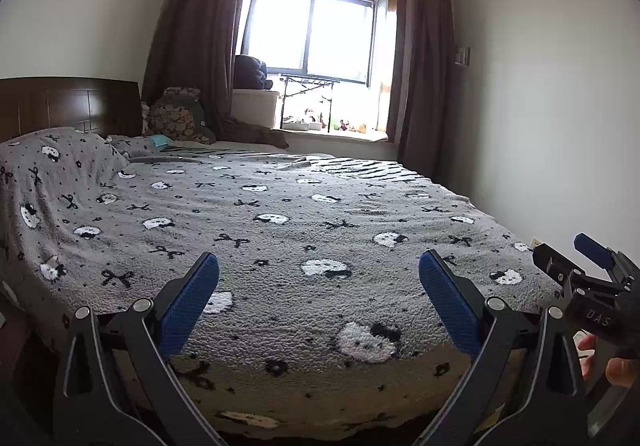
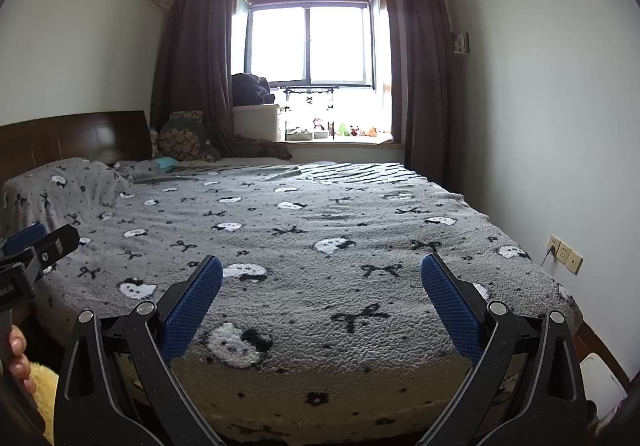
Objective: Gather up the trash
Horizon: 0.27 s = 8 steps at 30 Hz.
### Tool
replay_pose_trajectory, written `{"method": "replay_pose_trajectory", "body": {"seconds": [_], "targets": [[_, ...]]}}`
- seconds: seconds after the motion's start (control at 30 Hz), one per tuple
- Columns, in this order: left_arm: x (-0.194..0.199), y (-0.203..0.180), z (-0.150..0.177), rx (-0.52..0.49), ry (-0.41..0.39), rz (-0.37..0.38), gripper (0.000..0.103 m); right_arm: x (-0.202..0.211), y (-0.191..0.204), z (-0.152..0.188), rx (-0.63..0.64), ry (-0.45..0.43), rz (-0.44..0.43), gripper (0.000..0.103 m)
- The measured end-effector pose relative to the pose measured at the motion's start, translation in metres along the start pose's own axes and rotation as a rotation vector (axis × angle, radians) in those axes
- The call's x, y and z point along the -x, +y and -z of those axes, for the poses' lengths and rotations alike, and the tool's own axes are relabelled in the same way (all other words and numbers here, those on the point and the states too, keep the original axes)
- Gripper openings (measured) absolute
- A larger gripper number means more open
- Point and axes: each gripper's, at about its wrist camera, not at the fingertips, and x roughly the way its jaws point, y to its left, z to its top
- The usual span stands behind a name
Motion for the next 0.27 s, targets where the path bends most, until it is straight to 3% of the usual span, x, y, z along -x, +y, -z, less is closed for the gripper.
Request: {"method": "replay_pose_trajectory", "body": {"seconds": [0.27], "targets": [[-0.0008, -0.0009, -0.0009, -0.009, 0.009, -0.01, 0.095, 0.0, -0.0006, -0.0003, -0.002, 0.001, 0.002, 0.1]]}}
